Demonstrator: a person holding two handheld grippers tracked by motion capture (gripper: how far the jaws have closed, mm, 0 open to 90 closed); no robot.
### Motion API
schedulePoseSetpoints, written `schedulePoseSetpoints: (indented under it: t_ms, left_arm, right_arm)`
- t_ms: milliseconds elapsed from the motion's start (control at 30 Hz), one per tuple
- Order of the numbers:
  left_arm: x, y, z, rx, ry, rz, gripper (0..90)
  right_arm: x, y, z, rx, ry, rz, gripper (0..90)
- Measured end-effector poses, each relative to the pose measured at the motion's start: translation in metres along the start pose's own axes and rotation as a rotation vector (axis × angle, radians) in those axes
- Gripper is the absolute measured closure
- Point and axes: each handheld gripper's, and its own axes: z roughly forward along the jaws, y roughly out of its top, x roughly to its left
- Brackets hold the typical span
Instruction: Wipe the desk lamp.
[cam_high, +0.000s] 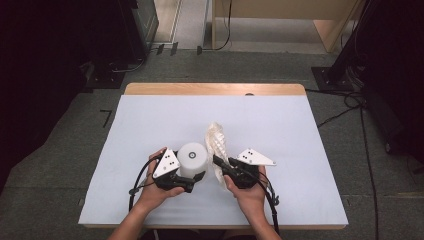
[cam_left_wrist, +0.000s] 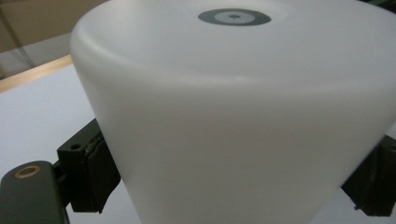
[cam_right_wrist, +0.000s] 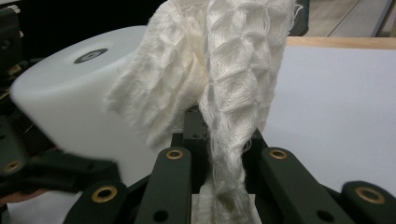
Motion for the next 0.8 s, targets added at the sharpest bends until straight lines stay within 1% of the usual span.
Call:
schedulePoseSetpoints:
  t_ms: [33, 67, 133, 200, 267, 367, 433, 500, 533, 567, 600, 633, 667, 700, 733, 767, 800]
  left_arm:
    - [0.000, 0.000, 0.000, 0.000, 0.000, 0.000, 8.7]
    - [0.005, -0.004, 0.002, 0.017, 0.053, 0.001, 8.7]
    - [0.008, -0.009, 0.004, 0.029, 0.089, 0.013, 8.7]
    - [0.008, -0.014, 0.007, 0.048, 0.113, 0.032, 8.7]
    - [0.008, -0.018, 0.010, 0.068, 0.116, 0.043, 8.7]
    - [0.008, -0.021, 0.013, 0.074, 0.107, 0.040, 8.6]
    - [0.012, -0.023, 0.012, 0.074, 0.092, 0.013, 8.6]
    - [0.013, -0.023, 0.011, 0.074, 0.090, 0.006, 8.5]
    - [0.012, -0.023, 0.011, 0.074, 0.110, 0.001, 8.2]
    - [0.010, -0.023, 0.010, 0.069, 0.144, 0.000, 5.6]
    - [0.010, -0.022, 0.007, 0.050, 0.140, -0.020, 1.9]
    - [0.010, -0.022, 0.003, 0.018, 0.127, -0.061, 1.5]
    - [0.009, -0.023, -0.001, 0.000, 0.127, -0.094, 1.5]
    - [0.008, -0.023, -0.002, 0.003, 0.139, -0.101, 1.5]
    - [0.005, -0.023, -0.002, 0.011, 0.163, -0.100, 1.5]
    - [0.005, -0.023, -0.002, 0.011, 0.163, -0.100, 1.5]
    - [-0.002, -0.024, 0.002, 0.027, 0.211, -0.090, 1.4]
  right_arm:
    - [0.000, 0.000, 0.000, 0.000, 0.000, 0.000, 79.9]
    - [-0.001, 0.001, -0.001, -0.008, -0.003, 0.001, 79.8]
    - [-0.003, 0.002, -0.003, -0.015, -0.010, 0.004, 79.7]
    - [-0.005, 0.002, -0.004, -0.019, -0.015, 0.009, 79.7]
    - [-0.007, 0.001, -0.004, -0.019, -0.020, 0.018, 79.7]
    - [-0.008, 0.000, -0.003, -0.018, -0.021, 0.020, 79.7]
    - [-0.008, -0.001, -0.003, -0.018, -0.022, 0.020, 79.6]
    - [-0.007, -0.001, -0.003, -0.018, -0.019, 0.021, 79.6]
    - [-0.007, -0.002, -0.003, -0.017, -0.017, 0.018, 79.5]
    - [-0.008, -0.002, -0.003, -0.018, -0.018, 0.016, 79.5]
    - [-0.008, -0.002, -0.003, -0.015, -0.020, 0.016, 79.4]
    - [-0.009, -0.002, -0.003, -0.015, -0.022, 0.015, 79.4]
    - [-0.009, -0.003, -0.003, -0.015, -0.022, 0.019, 79.4]
    - [-0.011, -0.003, -0.003, -0.015, -0.025, 0.015, 79.4]
    - [-0.011, -0.003, -0.004, -0.013, -0.028, 0.018, 79.3]
    - [-0.011, -0.003, -0.004, -0.013, -0.028, 0.018, 79.3]
    - [-0.014, -0.004, -0.003, -0.015, -0.030, 0.029, 79.3]
